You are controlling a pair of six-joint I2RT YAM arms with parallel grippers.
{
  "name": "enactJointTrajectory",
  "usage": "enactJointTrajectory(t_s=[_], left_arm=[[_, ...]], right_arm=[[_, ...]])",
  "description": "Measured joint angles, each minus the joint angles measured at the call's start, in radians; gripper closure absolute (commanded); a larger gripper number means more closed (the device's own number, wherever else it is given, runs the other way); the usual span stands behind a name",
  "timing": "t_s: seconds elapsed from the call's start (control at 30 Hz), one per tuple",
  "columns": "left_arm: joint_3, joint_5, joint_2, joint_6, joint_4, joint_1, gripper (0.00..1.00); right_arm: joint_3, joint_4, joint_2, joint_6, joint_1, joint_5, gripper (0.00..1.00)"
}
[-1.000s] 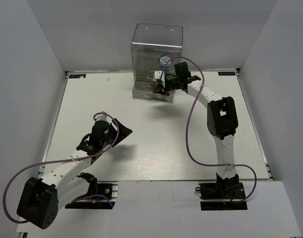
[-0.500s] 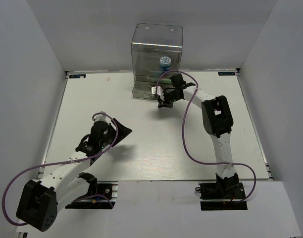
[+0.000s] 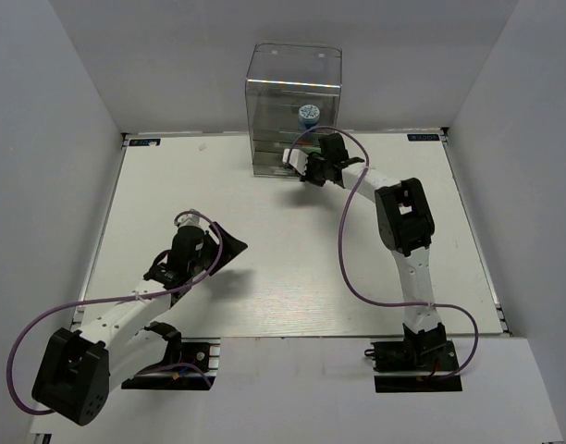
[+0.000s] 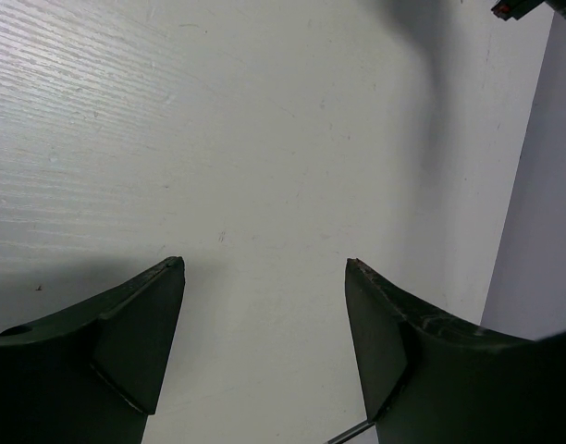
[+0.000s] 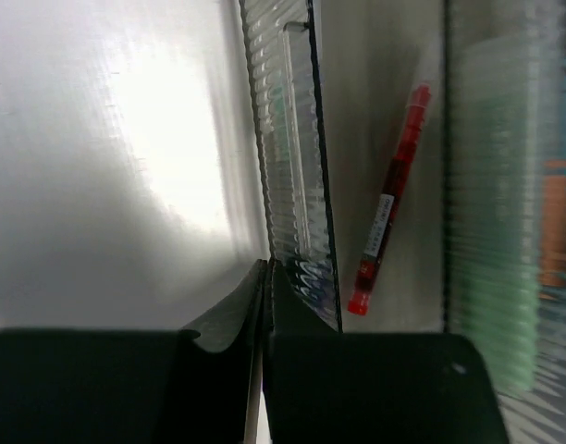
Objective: Sort the stationery into containers
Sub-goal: Close the drawer in the storage box.
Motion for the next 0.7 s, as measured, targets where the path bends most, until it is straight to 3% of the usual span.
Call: enactJointTrajectory(t_s=[0.7], left_arm=[[0.0, 0.002, 0.005, 0.0, 0.015, 0.0, 0.2]], right_arm=[[0.115, 0.111, 0.084, 0.017, -0.002, 0.213, 1.0]])
